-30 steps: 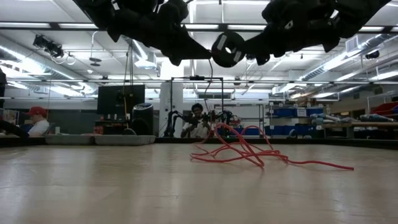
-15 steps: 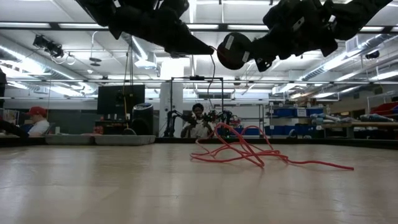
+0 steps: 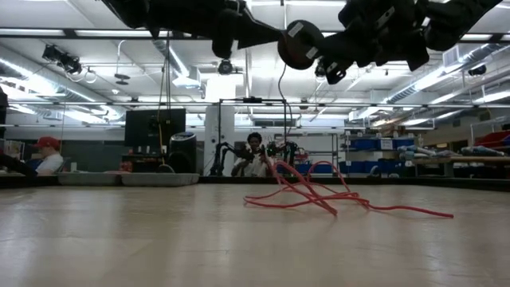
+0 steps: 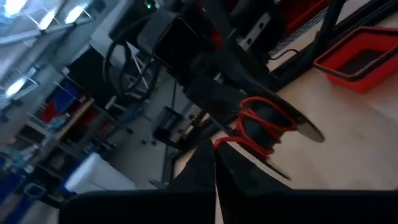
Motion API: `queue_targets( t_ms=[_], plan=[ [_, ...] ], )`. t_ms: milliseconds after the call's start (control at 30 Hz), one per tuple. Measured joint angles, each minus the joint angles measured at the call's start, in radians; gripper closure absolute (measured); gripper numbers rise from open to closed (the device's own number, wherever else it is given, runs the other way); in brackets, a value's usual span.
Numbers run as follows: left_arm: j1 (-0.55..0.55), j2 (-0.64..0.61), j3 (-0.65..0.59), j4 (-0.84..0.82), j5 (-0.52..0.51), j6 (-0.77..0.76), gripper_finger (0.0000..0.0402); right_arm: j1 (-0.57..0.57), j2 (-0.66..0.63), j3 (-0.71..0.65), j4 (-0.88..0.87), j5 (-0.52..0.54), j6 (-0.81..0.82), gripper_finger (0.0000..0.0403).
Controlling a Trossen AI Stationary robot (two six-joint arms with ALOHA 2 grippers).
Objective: Coil cords
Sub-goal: Coil the red wire onto the spool
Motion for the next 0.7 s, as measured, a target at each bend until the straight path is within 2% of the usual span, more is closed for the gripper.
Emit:
queue_targets(
  t_ms=[267,533,700],
  plan=[
    [0.0,0.011,0.0,0.031,-0.006,0.005,0.0396,0.021,0.0,0.0,0.029,0.003,0.0,0.0402],
    [-0.008,0.015,0.001,0.037,-0.056,-0.001,0.0337,0.022,0.0,-0.002,0.026,-0.005,0.0,0.0402],
    [-0.009,0.015,0.001,0.038,-0.053,-0.002,0.0329,0.026,0.0,-0.002,0.03,-0.004,0.0,0.0403]
  ],
)
